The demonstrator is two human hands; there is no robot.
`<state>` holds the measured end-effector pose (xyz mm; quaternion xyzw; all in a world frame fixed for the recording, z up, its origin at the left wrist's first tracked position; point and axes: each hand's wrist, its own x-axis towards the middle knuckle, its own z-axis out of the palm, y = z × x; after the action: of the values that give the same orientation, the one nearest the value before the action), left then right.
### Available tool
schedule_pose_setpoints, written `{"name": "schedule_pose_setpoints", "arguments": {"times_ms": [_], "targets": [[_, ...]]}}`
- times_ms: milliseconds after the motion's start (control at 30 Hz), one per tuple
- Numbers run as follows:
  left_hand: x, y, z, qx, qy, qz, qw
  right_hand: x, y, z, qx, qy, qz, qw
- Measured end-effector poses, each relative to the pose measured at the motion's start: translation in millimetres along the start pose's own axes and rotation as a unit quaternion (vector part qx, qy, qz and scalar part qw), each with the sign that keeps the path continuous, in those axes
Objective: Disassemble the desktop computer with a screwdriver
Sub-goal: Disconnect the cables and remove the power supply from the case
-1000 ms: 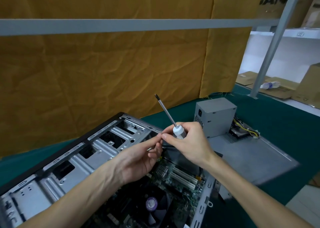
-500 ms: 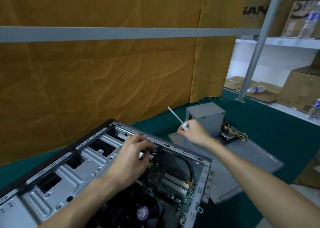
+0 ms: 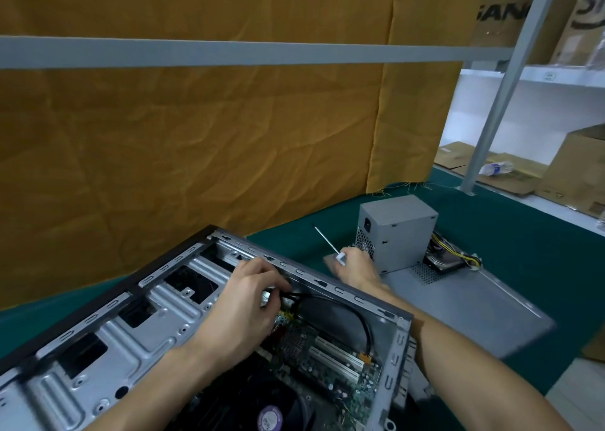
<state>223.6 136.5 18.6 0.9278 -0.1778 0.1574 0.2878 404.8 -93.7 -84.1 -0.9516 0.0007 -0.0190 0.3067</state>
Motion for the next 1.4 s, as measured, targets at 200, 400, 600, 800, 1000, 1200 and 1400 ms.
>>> {"name": "schedule_pose_setpoints", "arguments": {"times_ms": [200, 400, 600, 800, 1000, 1200, 1400], "targets": [[1, -3, 2, 0.017, 0.002, 0.004, 1.000, -13, -8, -28, 0.120, -0.024, -0.005, 0.992], [1, -16, -2, 0.177, -0.022, 0.019, 0.984, -75, -50, -105, 0.133, -0.133, -0.105, 0.977], [-9, -25, -17, 0.239, -0.109, -0.018, 0.965, -150, -90, -120, -0.214, -0.080, -0.251, 0.941], [-15, -25, -28, 0.217, -0.186, -0.070, 0.956, -159, -88, -107, -0.320, 0.019, -0.319, 0.892], [-34, -33, -36, 0.230, -0.137, -0.121, 0.956, -134, -105, -91, -0.301, 0.031, -0.351, 0.886], [-58, -32, -42, 0.273, -0.139, -0.186, 0.934, -119, -132, -79, -0.330, 0.044, -0.321, 0.886], [-13, -37, -56, 0.230, -0.124, -0.082, 0.962, -147, -116, -80, -0.378, 0.089, -0.271, 0.881]]}}
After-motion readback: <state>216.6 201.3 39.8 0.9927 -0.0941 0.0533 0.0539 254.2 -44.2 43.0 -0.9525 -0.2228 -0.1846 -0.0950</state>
